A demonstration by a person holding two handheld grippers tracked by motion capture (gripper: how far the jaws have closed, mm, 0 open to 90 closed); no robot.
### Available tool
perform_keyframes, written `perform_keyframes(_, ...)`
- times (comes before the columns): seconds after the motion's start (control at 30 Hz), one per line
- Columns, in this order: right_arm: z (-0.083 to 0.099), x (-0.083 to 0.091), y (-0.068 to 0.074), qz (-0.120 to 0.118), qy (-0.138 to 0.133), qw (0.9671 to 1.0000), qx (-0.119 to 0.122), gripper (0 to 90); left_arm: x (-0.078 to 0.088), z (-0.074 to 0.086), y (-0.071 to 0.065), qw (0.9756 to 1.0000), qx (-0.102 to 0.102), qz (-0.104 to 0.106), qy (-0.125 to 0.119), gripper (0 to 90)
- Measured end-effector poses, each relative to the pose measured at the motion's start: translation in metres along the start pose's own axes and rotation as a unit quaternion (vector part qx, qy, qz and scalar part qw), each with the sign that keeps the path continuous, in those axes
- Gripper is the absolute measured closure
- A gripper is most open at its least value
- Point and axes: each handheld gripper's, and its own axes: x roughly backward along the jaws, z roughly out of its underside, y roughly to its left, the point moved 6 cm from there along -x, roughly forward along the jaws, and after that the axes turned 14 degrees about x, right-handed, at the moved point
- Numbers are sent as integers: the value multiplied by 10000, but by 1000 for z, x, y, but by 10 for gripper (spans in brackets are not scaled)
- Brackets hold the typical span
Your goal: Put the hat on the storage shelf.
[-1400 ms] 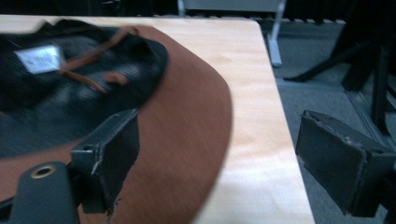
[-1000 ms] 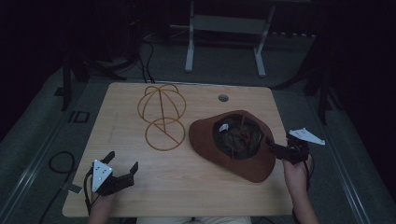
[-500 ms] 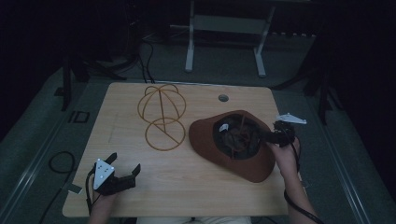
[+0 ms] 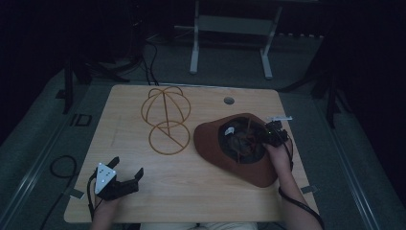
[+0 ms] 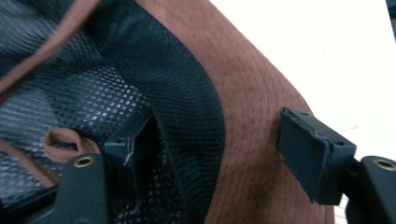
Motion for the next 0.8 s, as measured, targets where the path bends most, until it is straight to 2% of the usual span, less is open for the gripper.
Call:
perform_keyframes(0.03,0,-1,0,126,18,9999,33,335,0,0,0,10000,-2,-9,7,25)
perform_keyframes(0.07,0,-1,0,126,18,9999,33,335,0,0,0,10000,1,-7,-6,25)
perform_keyframes(0.1,1,-2,1,333,42,9994,93,410,0,0,0,10000,5,4,-11,25)
perform_keyframes(0.13,1,-3,1,421,70,9990,139,425,0,0,0,10000,7,-4,-58,24)
perform_keyframes(0.23,3,-7,3,462,66,9987,189,460,1,-1,-1,9999,5,58,-111,25)
perform_keyframes(0.27,6,-12,7,587,106,9973,435,493,1,-1,-1,9999,10,87,-118,25)
perform_keyframes(0.3,6,-12,7,587,106,9973,435,493,1,0,-2,9999,1,100,-100,25)
perform_keyframes(0.37,7,-11,7,713,124,9960,516,574,1,0,-2,9999,-3,79,-86,25)
perform_keyframes(0.4,6,-10,6,709,104,9961,508,627,0,0,-2,10000,15,72,-67,25)
perform_keyframes(0.43,4,-5,3,744,-7,9959,516,746,1,0,-2,9998,109,126,-99,25)
perform_keyframes(0.6,-3,6,-1,743,-262,9962,367,810,2,-2,-3,9993,200,234,-193,25)
perform_keyframes(0.7,-12,21,-6,701,-558,9956,260,836,2,-1,-4,9996,137,221,-138,25)
perform_keyframes(0.73,-12,21,-6,701,-558,9956,260,836,2,-1,-4,9997,91,205,-113,25)
perform_keyframes(0.77,-18,32,-9,706,-708,9947,236,839,1,0,-4,9999,29,110,-19,26)
perform_keyframes(0.8,-18,32,-9,706,-708,9947,236,839,1,0,-4,9999,29,110,-19,36)
